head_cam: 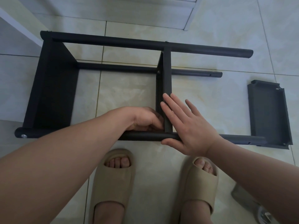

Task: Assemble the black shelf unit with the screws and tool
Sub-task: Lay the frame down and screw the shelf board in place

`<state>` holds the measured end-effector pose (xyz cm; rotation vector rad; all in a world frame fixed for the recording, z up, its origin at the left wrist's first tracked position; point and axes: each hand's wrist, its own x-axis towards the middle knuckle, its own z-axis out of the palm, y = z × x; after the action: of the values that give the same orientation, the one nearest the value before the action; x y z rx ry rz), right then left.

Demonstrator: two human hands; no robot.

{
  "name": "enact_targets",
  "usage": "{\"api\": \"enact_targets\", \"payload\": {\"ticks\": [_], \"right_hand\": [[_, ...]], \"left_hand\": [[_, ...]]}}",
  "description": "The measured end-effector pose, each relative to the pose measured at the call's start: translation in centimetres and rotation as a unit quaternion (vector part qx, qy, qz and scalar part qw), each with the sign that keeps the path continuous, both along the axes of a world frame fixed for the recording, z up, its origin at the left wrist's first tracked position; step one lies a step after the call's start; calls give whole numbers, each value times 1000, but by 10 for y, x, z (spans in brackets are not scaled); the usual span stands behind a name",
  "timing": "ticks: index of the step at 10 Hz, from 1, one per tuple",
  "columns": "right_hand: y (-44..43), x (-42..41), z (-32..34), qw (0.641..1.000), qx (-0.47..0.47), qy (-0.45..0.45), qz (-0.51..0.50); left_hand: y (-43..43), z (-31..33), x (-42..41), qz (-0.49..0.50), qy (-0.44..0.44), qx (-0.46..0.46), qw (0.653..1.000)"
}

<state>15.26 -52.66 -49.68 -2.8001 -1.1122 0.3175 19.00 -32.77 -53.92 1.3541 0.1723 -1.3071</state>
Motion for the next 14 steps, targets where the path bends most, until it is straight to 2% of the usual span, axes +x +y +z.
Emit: {"api": "enact_targets", "payload": {"ticks": [4, 6, 7, 9, 14], "right_hand": [[1, 0, 2, 1000, -3, 3, -1], [1, -1, 2, 1000, -2, 1, -2], [1, -1, 3, 1000, -5, 3, -3], [1, -1, 2, 1000, -2, 4, -4], [1, -1, 1, 1000, 3, -2, -5]], "left_hand": [[0, 10, -3, 12, -12, -18, 1000], [1, 10, -3, -9, 19, -32, 999], [0, 8, -3, -30, 18, -21, 999], [0, 5, -2, -5, -10, 0, 1000], [-2, 12, 3, 0, 8, 14, 1000]]}}
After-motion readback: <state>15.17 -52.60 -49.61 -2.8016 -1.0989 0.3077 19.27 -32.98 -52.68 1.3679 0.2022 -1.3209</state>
